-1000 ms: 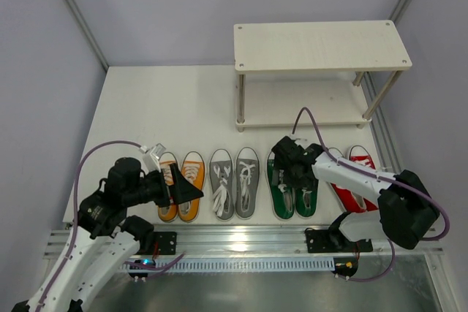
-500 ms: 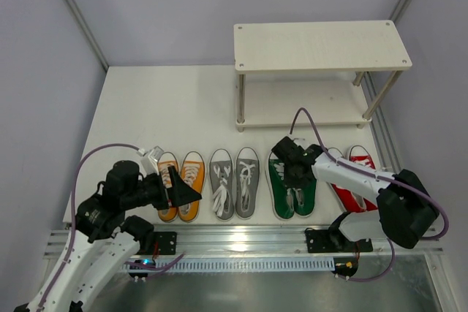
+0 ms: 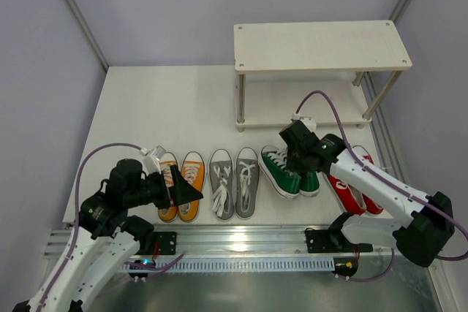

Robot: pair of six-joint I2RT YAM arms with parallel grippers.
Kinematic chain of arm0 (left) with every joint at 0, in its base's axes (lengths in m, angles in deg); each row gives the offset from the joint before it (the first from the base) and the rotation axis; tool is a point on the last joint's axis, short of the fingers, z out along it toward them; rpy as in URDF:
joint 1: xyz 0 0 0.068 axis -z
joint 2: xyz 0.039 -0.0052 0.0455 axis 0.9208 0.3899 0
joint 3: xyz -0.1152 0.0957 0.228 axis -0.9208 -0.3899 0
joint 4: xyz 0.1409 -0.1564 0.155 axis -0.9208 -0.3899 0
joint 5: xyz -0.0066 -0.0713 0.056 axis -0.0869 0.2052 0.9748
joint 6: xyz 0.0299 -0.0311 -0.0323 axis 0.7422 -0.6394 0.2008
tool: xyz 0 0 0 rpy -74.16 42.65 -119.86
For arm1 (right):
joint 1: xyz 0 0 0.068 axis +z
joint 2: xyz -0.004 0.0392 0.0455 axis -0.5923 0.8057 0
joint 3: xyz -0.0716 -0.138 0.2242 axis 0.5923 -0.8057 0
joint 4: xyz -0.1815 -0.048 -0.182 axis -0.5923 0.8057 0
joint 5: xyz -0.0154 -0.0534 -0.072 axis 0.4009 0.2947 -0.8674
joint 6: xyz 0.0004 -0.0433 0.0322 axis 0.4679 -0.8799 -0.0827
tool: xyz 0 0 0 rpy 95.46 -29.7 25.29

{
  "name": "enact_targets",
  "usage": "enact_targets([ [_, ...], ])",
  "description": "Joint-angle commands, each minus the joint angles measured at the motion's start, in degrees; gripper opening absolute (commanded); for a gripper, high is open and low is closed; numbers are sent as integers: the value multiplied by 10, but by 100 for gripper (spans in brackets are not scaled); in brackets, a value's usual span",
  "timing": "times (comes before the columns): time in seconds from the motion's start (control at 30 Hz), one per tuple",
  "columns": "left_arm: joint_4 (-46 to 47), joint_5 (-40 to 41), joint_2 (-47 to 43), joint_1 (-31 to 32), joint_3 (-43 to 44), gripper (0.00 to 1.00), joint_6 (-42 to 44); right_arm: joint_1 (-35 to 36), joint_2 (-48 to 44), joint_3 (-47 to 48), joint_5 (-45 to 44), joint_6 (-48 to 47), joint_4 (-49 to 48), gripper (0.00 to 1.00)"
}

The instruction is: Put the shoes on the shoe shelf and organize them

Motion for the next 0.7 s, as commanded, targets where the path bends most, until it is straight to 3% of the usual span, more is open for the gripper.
enact_targets([
  [0.0,21,-1,4,1,5,100,-2,2,-9,82,-49,-31,4,4],
  [0.3,22,12,-10,1,-2,100,-16,2,-31,71,-77,-19,23,4],
  [0.5,50,14,-9,1,-26,100,-26,3,-31,-90,-90,22,-106,4],
  [0.67,44,14,-1,1,-23,98,-21,42,-1,-159,-55,78,-138,4],
])
